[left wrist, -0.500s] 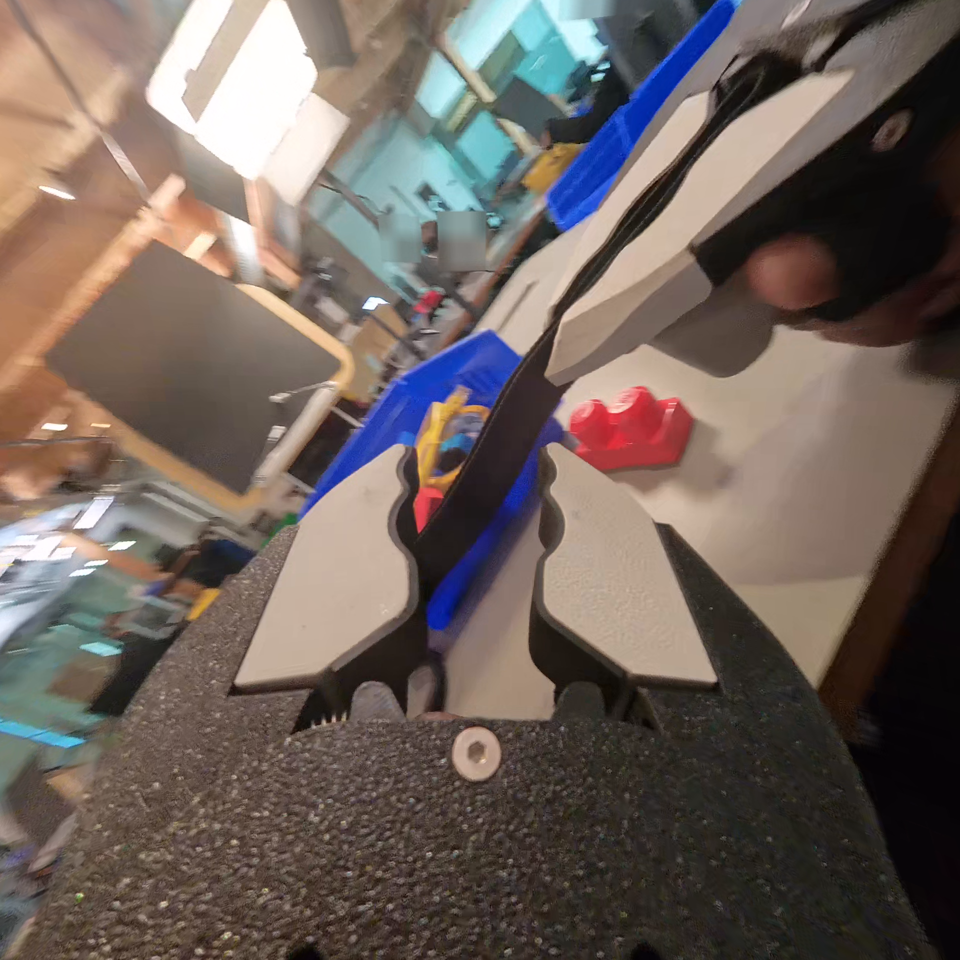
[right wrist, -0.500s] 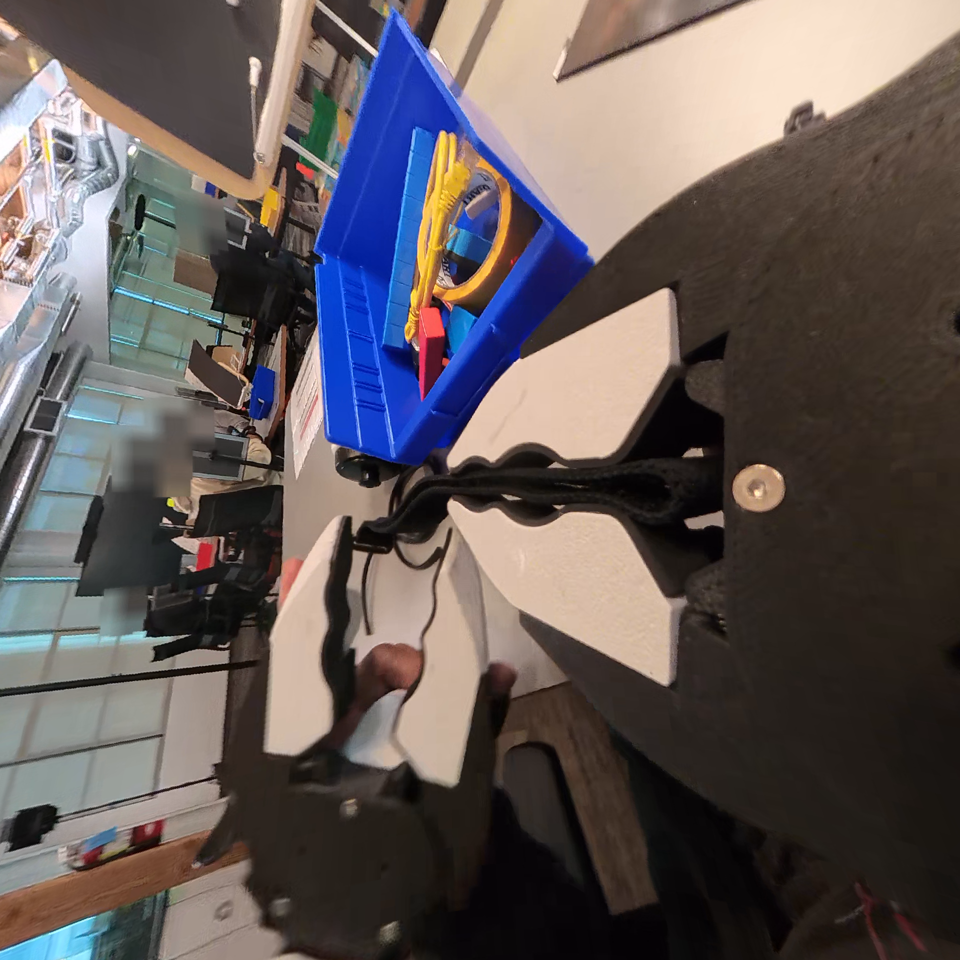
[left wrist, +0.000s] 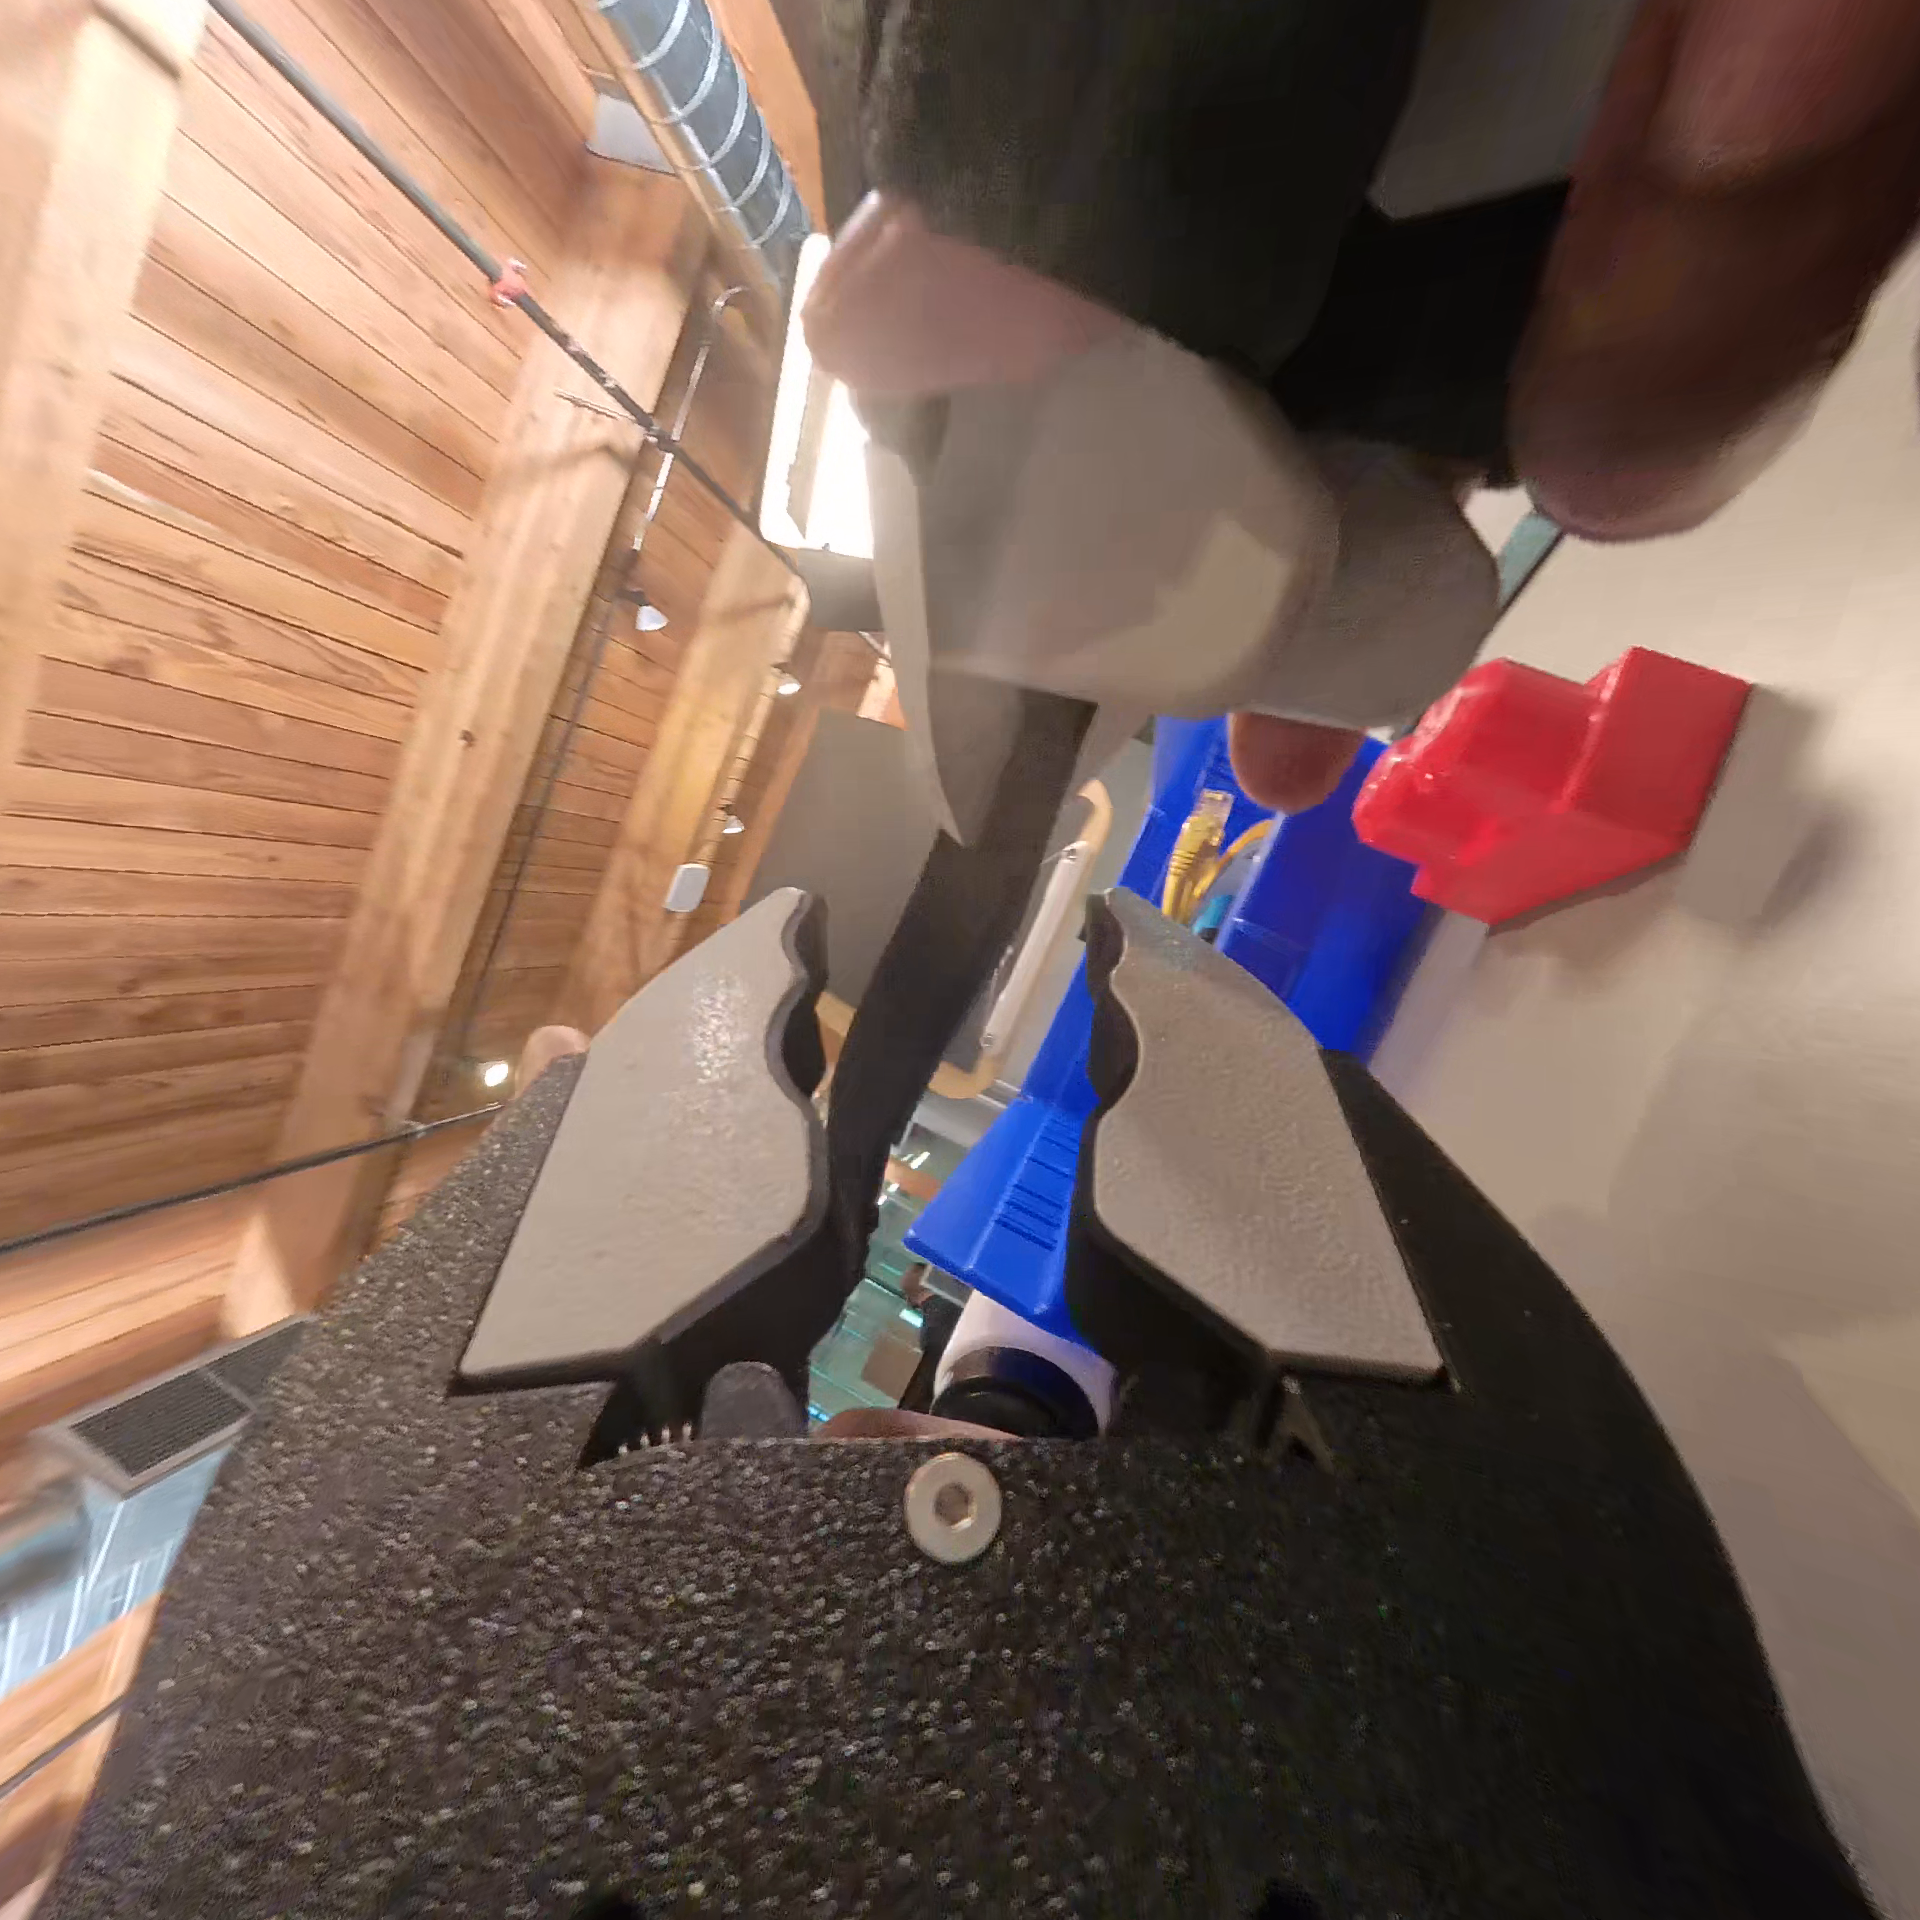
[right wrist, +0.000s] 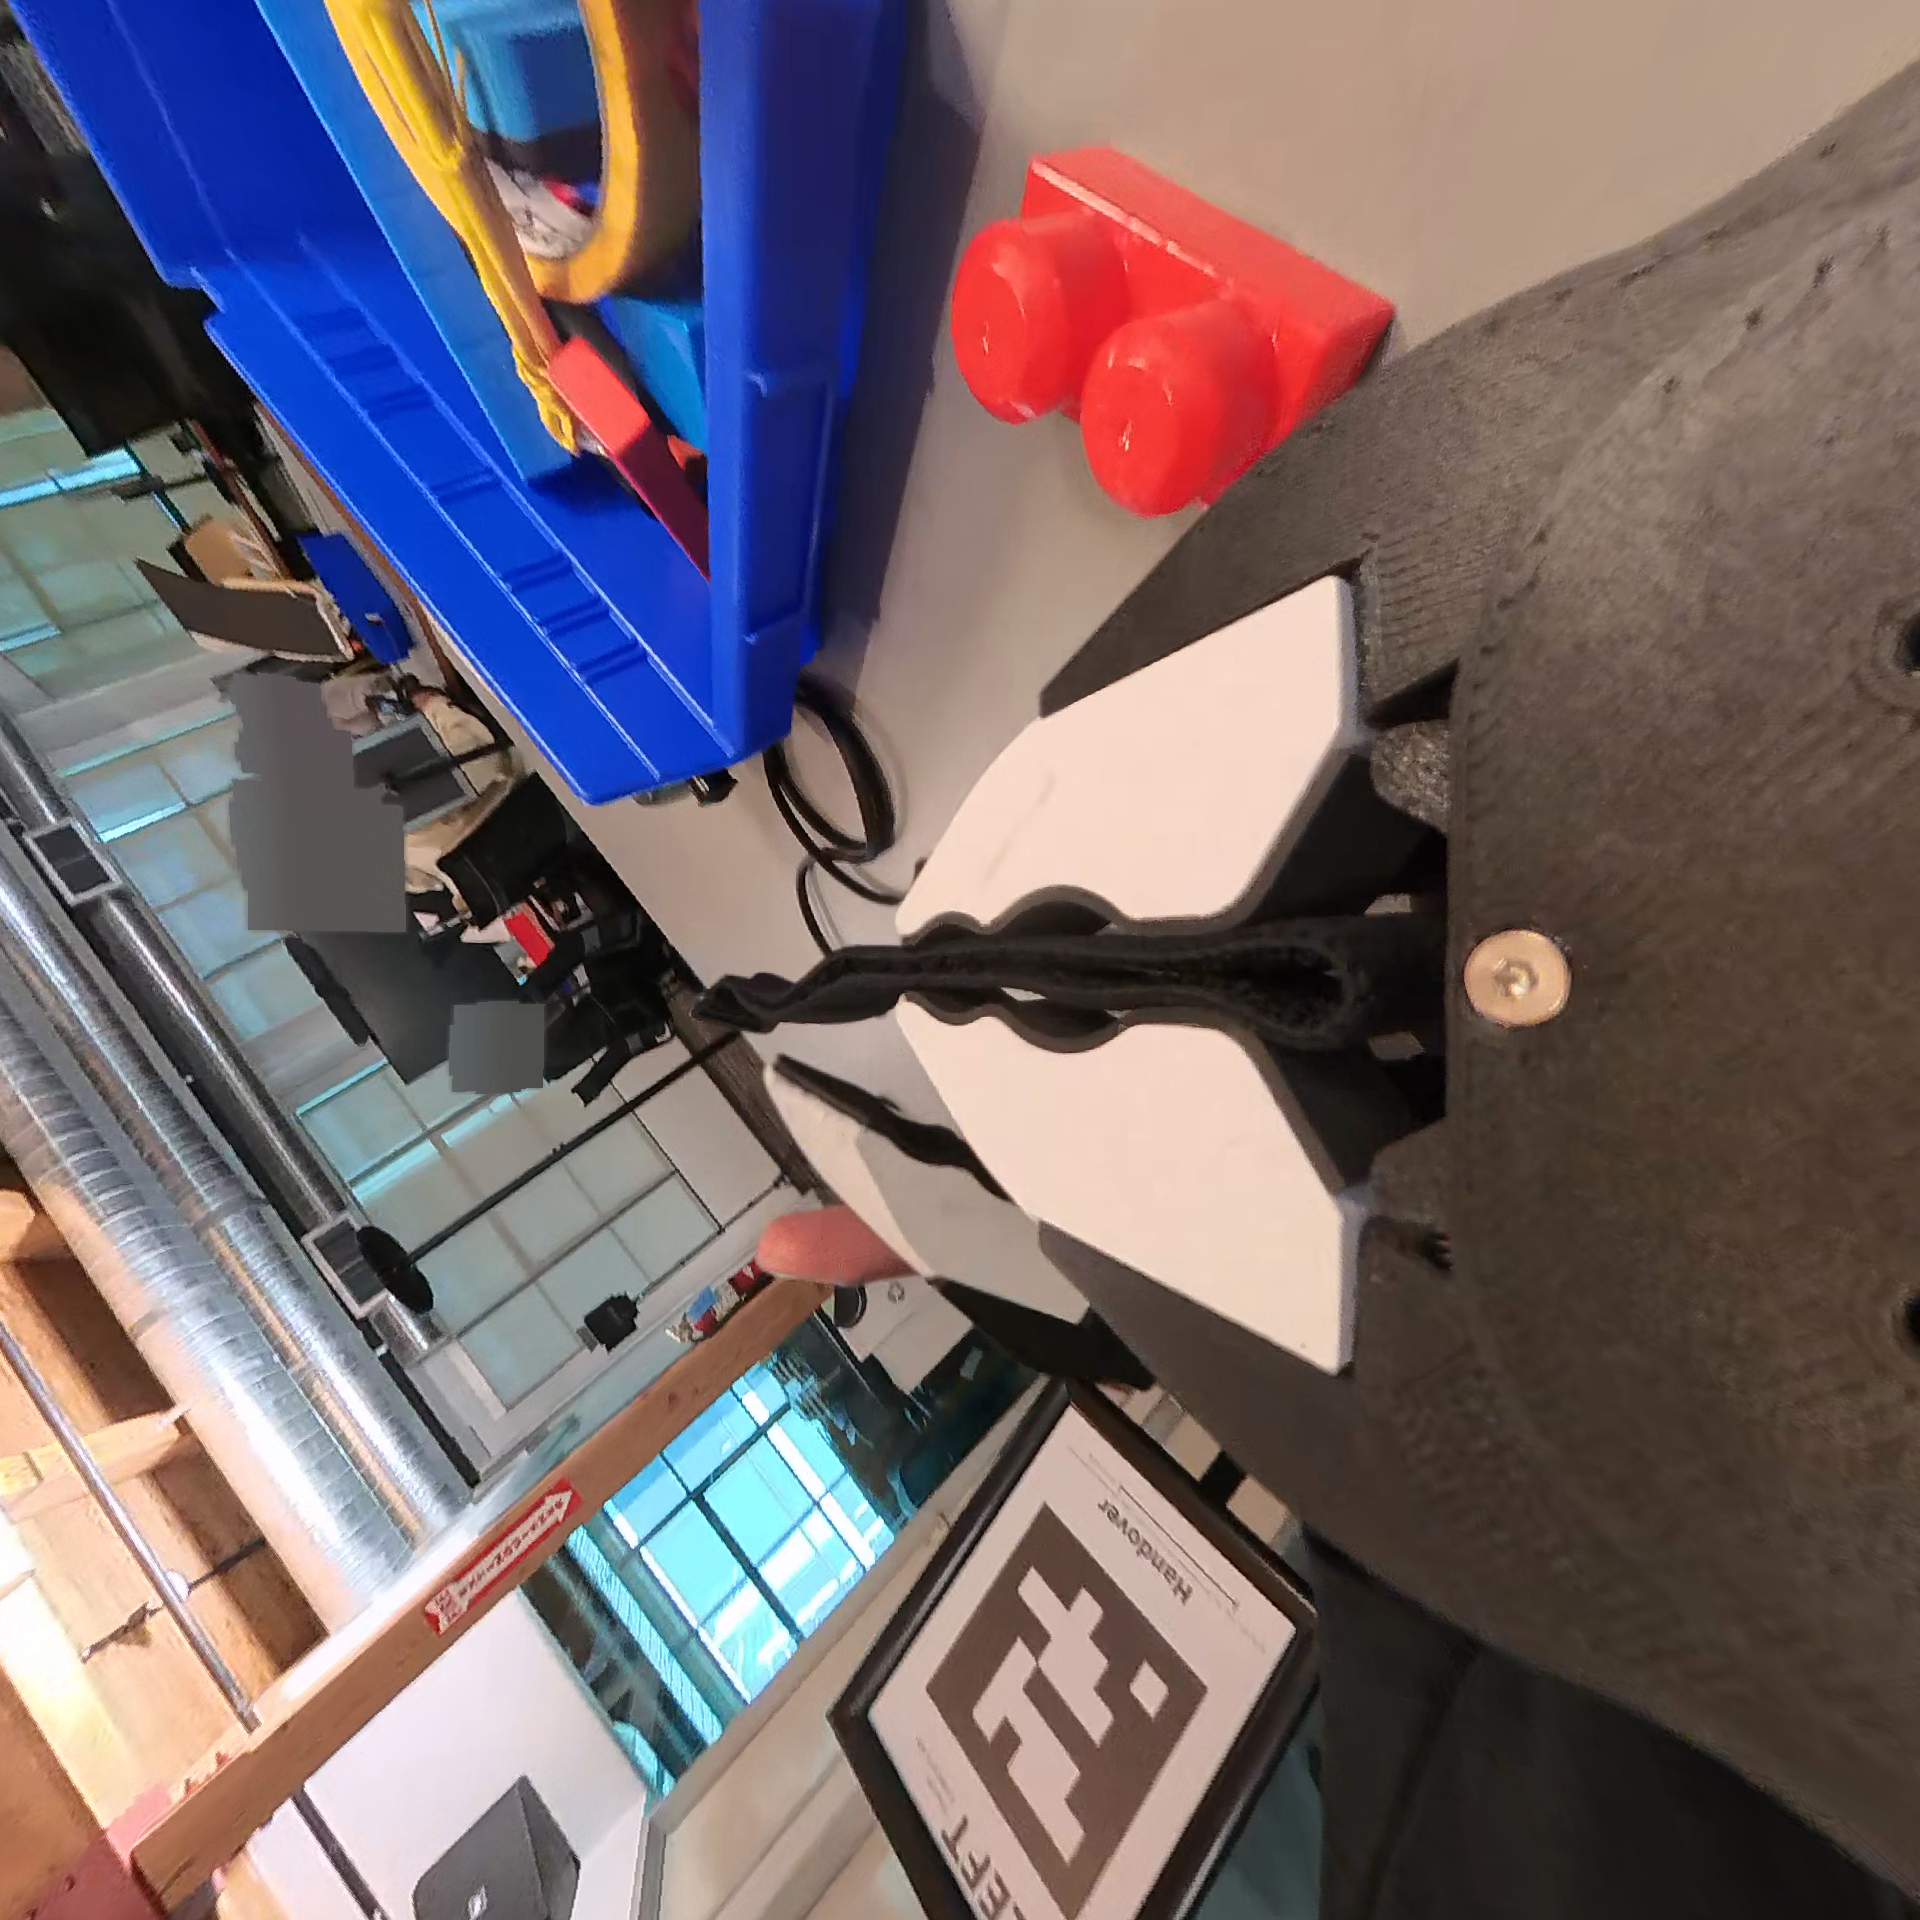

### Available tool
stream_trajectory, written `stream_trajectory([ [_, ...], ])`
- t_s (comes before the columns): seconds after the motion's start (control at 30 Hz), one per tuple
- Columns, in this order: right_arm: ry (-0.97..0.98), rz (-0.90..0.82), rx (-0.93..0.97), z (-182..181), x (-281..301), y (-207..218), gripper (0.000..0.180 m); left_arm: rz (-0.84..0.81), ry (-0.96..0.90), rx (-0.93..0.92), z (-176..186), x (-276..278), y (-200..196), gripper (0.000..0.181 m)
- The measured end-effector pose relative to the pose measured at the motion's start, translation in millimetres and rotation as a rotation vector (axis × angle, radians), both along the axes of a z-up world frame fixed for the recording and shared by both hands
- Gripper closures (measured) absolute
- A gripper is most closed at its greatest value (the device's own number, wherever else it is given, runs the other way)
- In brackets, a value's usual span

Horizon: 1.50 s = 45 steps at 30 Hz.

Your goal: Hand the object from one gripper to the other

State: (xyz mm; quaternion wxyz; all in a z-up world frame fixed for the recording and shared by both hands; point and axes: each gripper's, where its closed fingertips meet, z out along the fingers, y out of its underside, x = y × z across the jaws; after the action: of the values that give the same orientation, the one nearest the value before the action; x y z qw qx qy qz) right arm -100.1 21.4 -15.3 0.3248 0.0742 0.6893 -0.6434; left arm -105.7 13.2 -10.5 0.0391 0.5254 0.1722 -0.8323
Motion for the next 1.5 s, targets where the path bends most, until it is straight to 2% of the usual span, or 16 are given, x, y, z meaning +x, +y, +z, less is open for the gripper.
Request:
stream_trajectory([
  [0.07,0.009,0.037,-0.003,-0.2,6.7,0.2,0.175,0.024,0.026,0.004,2.2,2.0,-5.1,0.136],
  [0.2,-0.01,0.12,-0.07,7.7,17.5,4.4,0.166,0.012,0.074,0.042,7.3,9.2,-7.5,0.173],
  [0.27,-0.008,0.144,-0.089,9.8,19.7,6.0,0.149,-0.001,0.073,0.067,7.1,10.2,-7.9,0.175],
  [0.37,0.016,0.158,-0.181,20.4,19.3,12.6,0.135,-0.031,0.086,0.145,9.4,13.3,-11.6,0.175],
  [0.53,0.145,0.113,-0.397,41.4,9.1,32.4,0.131,-0.13,0.165,0.397,20.9,24.6,-27.6,0.175],
  [0.67,0.174,0.096,-0.466,46.5,7.7,39.2,0.131,-0.373,0.23,0.687,36.2,34.1,-25.1,0.175],
  [0.77,0.189,0.102,-0.495,48.3,10.6,42.6,0.13,-0.762,0.176,1.012,48.2,34.1,6.1,0.175],
  [0.83,0.183,0.117,-0.523,50.5,11.7,46.9,0.131,-0.96,0.127,1.263,52.7,33.9,15.9,0.174],
  [0.93,0.155,0.125,-0.545,52.9,9.1,50.7,0.133,-1.131,0.12,1.536,54.9,36.8,10.9,0.175],
  [1.0,0.134,0.118,-0.526,51.7,5.7,47.8,0.136,-1.172,0.124,1.625,51.7,37.2,3.2,0.175],
  [1.13,0.117,0.107,-0.43,43.9,3.2,34.9,0.138,-1.199,0.038,1.703,38.5,30.7,3.0,0.175],
  [1.5,0.304,0.243,-0.175,10.2,41.2,16.3,0.14,-1.412,-0.138,1.582,42.3,39.5,39.1,0.175],
])
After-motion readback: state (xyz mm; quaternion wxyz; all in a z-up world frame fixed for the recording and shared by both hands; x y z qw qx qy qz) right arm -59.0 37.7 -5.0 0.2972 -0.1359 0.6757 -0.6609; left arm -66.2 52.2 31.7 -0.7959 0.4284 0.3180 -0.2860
